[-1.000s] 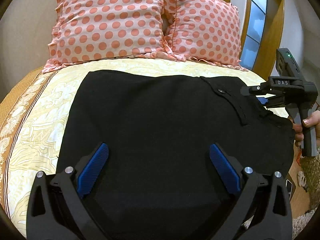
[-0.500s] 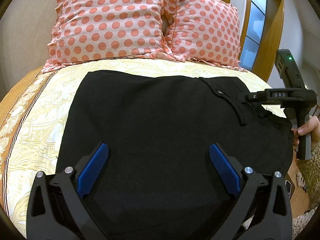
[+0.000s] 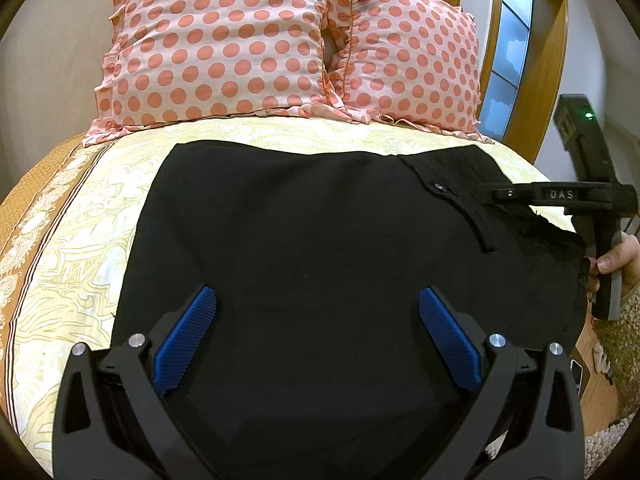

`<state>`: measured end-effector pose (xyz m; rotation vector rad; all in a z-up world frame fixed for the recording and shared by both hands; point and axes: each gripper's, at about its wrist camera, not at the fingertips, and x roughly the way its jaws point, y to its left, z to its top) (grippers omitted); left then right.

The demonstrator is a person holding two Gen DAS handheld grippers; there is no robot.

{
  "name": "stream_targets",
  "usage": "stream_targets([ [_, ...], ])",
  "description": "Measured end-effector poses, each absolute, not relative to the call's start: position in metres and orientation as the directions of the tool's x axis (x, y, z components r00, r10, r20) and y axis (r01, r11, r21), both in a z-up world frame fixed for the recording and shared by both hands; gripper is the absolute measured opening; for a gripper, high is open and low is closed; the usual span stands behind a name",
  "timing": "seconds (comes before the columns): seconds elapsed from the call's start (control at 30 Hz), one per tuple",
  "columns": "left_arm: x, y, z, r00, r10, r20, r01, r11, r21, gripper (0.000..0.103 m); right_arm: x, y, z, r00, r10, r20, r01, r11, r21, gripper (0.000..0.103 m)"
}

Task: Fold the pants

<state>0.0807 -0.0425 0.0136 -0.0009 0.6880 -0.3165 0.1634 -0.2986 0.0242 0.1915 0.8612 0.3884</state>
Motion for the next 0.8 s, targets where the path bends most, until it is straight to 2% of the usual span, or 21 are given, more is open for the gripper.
stream_targets([
  [0.03, 0.081, -0.042, 0.014, 0.727, -0.288, -0.623, 0.286, 0.952, -0.106, 0.101, 0.164, -0.298, 0.024, 0.591, 0.412, -0.693, -0.263, 0.911, 0.317, 0.045],
  [0.1, 0.081, -0.042, 0.014, 0.728, -0.292, -0.621, 0.288, 0.951, -0.110, 0.101, 0.161, -0.292, 0.026, 0.609, 0.405, -0.682, -0.293, 0.914, 0.281, 0.032],
  [0.2, 0.080, -0.043, 0.013, 0.731, -0.300, -0.612, 0.290, 0.950, -0.119, 0.101, 0.148, -0.281, 0.038, 0.657, 0.390, -0.645, -0.341, 0.917, 0.206, 0.020],
  [0.33, 0.080, -0.033, 0.019, 0.712, -0.372, -0.595, 0.303, 0.928, -0.218, 0.101, 0.130, -0.268, 0.052, 0.692, 0.428, -0.581, -0.432, 0.891, 0.142, 0.018],
  [0.43, 0.084, -0.013, 0.031, 0.682, -0.474, -0.557, 0.307, 0.877, -0.371, 0.101, 0.135, -0.269, 0.047, 0.684, 0.401, -0.610, -0.406, 0.903, 0.138, 0.018],
  [0.57, 0.099, 0.024, 0.055, 0.726, -0.437, -0.530, 0.232, 0.882, -0.409, 0.101, 0.146, -0.280, 0.036, 0.666, 0.404, -0.628, -0.365, 0.910, 0.199, 0.018],
  [0.67, 0.129, 0.038, 0.059, 0.680, -0.431, -0.593, 0.207, 0.889, -0.408, 0.100, 0.147, -0.281, 0.034, 0.661, 0.411, -0.627, -0.362, 0.907, 0.214, 0.018],
  [0.8, 0.172, 0.045, 0.037, 0.562, -0.431, -0.706, 0.156, 0.893, -0.421, 0.088, 0.146, -0.284, 0.032, 0.659, 0.413, -0.629, -0.356, 0.908, 0.223, 0.019],
])
